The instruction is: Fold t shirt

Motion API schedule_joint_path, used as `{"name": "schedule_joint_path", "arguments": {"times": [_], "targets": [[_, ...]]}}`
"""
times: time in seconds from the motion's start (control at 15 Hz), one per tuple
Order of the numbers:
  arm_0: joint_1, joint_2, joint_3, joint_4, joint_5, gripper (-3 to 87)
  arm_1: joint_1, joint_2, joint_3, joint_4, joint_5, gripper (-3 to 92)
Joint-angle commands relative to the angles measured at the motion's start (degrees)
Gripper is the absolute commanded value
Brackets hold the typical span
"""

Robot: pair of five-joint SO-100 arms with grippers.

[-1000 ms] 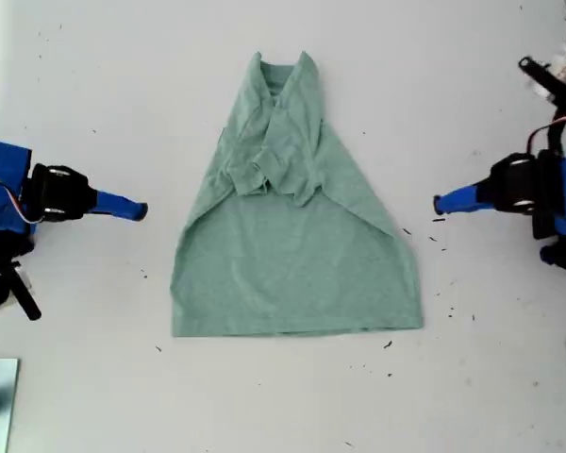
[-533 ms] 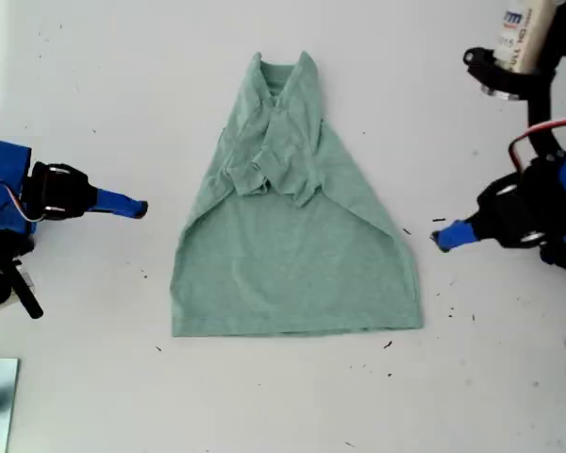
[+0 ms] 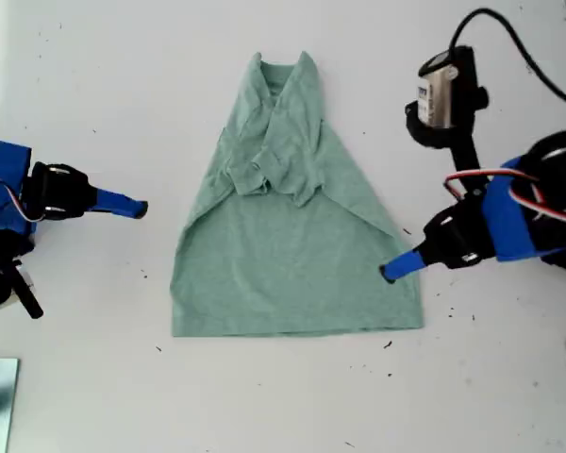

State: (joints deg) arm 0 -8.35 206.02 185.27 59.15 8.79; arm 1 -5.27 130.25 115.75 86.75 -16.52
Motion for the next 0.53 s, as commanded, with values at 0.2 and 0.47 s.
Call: {"name": "schedule_joint_path", "arguments": {"times": [0.2,0.47], "targets": [[0.62,0.44,0.7,-0.26,0.35,-0.2,0.18,0.18,22.5,-25.14,1.76,34.0],[0.26,0.44,0.7,-0.26,0.35,-0.2,-4.13,-18.81,24.96,-38.32,4.31,10.7]]}}
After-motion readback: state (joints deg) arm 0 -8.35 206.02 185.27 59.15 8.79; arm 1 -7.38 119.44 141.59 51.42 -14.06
